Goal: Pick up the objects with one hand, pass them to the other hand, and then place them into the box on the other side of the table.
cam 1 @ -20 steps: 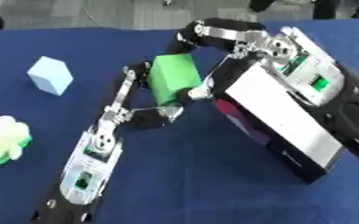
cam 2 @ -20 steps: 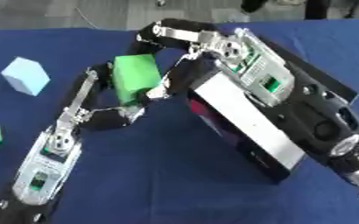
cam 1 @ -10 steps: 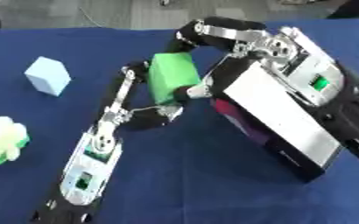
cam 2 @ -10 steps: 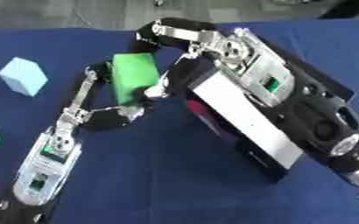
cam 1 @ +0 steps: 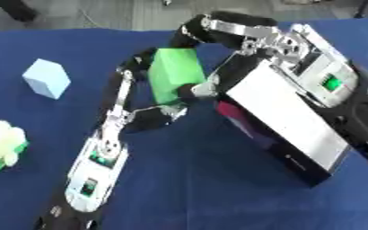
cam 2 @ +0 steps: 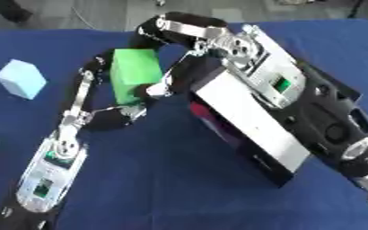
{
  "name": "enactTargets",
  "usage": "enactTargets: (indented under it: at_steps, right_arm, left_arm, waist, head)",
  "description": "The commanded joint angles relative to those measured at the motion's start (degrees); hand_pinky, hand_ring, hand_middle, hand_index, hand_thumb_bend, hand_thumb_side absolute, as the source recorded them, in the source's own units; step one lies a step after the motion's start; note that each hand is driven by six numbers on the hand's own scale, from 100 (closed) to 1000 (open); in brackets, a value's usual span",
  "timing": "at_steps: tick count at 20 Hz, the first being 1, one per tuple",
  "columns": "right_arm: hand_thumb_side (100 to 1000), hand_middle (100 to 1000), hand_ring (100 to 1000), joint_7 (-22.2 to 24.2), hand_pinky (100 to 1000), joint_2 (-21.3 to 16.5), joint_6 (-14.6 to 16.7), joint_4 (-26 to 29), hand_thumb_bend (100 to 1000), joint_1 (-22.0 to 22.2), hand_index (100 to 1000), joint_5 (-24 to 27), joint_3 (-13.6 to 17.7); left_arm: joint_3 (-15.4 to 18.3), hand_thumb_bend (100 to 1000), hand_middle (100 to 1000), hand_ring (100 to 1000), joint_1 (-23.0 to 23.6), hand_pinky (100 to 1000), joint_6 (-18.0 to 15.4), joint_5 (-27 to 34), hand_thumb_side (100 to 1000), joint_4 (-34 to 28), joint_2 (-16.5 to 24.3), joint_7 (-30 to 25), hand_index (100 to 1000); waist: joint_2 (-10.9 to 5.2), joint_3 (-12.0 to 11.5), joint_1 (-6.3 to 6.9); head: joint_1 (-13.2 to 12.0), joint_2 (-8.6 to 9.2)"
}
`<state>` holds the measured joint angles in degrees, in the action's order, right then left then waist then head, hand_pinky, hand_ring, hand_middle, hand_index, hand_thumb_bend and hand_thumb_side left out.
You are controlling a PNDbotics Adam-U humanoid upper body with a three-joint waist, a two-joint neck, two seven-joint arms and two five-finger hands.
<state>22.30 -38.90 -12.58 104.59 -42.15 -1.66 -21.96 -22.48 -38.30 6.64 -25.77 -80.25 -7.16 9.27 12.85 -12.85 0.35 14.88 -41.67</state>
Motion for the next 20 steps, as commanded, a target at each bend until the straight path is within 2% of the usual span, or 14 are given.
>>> enactTargets:
  at_steps: [1,20]
  right_arm:
    - [169,449,735,-0.33,833,-2.19,-0.23,2.29,241,-0.36,603,1.33,1.36]
    - [164,456,739,-5.82,836,-6.45,-3.1,3.13,248,4.55,610,5.2,7.11]
  left_arm:
    - [0.77,694,672,816,-0.17,777,0.83,-0.06,300,0.01,0.61,1.8,898]
    - [2.74,673,661,810,2.72,769,1.26,2.95,267,-0.94,4.82,4.27,888]
  waist:
    - [-0.61,0.28,-0.35]
    - [-2.58,3.37,0.47]
  head:
    - [0.47,0.2]
    - [2.49,-2.02]
